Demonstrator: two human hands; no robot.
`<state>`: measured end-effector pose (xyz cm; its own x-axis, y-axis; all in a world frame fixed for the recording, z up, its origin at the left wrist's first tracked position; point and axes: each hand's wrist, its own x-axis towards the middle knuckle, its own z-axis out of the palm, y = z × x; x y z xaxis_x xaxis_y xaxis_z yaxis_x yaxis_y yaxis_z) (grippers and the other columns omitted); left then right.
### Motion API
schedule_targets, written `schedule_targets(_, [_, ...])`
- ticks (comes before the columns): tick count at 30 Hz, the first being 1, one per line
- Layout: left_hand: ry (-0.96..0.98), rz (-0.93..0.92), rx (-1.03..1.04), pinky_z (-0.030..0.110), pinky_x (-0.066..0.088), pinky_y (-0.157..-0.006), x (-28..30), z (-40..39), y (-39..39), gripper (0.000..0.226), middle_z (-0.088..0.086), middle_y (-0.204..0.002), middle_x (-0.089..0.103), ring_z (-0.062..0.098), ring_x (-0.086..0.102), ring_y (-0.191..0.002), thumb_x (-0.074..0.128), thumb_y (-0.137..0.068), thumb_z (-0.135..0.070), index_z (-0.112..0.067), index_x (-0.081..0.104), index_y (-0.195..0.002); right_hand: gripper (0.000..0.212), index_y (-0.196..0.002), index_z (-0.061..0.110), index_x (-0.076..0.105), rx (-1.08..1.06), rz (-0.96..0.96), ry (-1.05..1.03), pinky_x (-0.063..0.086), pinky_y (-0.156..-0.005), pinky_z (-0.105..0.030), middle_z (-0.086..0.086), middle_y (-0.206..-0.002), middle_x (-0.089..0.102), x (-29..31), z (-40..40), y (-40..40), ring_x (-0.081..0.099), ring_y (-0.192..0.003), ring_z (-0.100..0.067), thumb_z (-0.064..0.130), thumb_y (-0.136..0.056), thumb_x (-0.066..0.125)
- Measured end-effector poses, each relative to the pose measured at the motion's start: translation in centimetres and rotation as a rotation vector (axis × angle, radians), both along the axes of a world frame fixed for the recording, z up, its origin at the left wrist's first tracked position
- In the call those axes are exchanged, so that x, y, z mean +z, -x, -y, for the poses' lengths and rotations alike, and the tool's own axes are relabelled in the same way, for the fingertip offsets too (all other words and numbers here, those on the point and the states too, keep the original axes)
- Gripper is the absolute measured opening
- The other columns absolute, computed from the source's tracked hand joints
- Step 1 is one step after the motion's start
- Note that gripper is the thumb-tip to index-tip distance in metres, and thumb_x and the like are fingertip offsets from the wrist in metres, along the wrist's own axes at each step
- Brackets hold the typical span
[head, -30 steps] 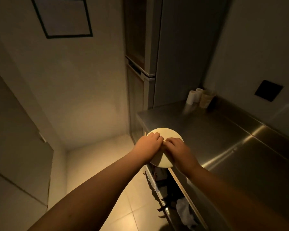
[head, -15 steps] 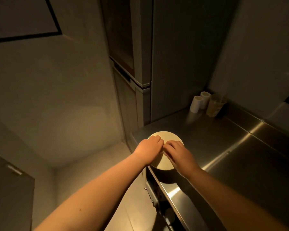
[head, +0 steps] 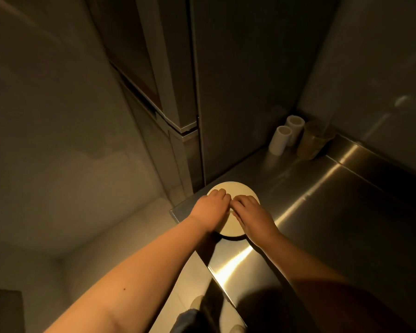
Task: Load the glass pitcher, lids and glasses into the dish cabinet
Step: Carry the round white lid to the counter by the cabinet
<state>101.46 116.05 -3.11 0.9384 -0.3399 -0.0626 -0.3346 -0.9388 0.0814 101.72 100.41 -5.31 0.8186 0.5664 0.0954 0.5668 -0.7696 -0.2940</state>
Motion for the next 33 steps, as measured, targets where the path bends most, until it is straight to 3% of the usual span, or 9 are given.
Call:
schedule_targets(7, [0.005, -0.027, -0.107, 0.033, 0.043, -0.089, -2.0, -1.6, -3.8, 0.033, 0.008, -0.124, 0.049, 0.023, 0.047, -0.114, 0.038, -0.099, -0.026, -0.012, 0.045, -0.129, 0.038, -0.133, 0.02, 0.043, -0.139, -0.066, 0.059, 0.046, -0.089, -0.032, 0.0, -0.135, 0.043, -2.0, -1.8, -2.0, 0.037, -0.123, -0.018, 0.015, -0.096, 0.047])
schedule_targets(14, [-0.021, -0.057, -0.214, 0.034, 0.043, -0.087, -3.3, -2.2, -5.7, 0.033, 0.007, -0.123, 0.049, 0.023, 0.047, -0.114, 0.048, -0.095, -0.023, -0.013, 0.045, -0.127, 0.041, -0.135, 0.02, 0.038, -0.225, -0.142, 0.093, 0.044, -0.091, -0.035, 0.0, -0.138, 0.039, -2.4, -2.6, -2.8, 0.033, -0.126, -0.019, 0.014, -0.096, 0.046])
schedule_targets(23, [-0.048, -0.084, -0.276, 0.037, 0.044, -0.091, -3.9, -1.9, -6.7, 0.031, 0.006, -0.124, 0.048, 0.023, 0.046, -0.115, 0.046, -0.096, -0.023, -0.013, 0.045, -0.126, 0.045, -0.136, 0.02, 0.036, -0.311, -0.168, 0.119, 0.044, -0.089, -0.033, -0.002, -0.139, 0.037, -2.7, -2.9, -2.6, 0.032, -0.126, -0.02, 0.012, -0.094, 0.048])
schedule_targets(33, [-0.081, -0.077, -0.305, 0.031, 0.043, -0.088, -4.9, -1.7, -6.5, 0.035, 0.006, -0.127, 0.047, 0.022, 0.046, -0.116, 0.048, -0.096, -0.02, -0.014, 0.043, -0.129, 0.048, -0.132, 0.015, 0.038, -0.388, -0.134, 0.073, 0.043, -0.087, -0.033, -0.005, -0.134, 0.043, -3.5, -3.3, -1.7, 0.037, -0.122, -0.021, 0.002, -0.088, 0.051])
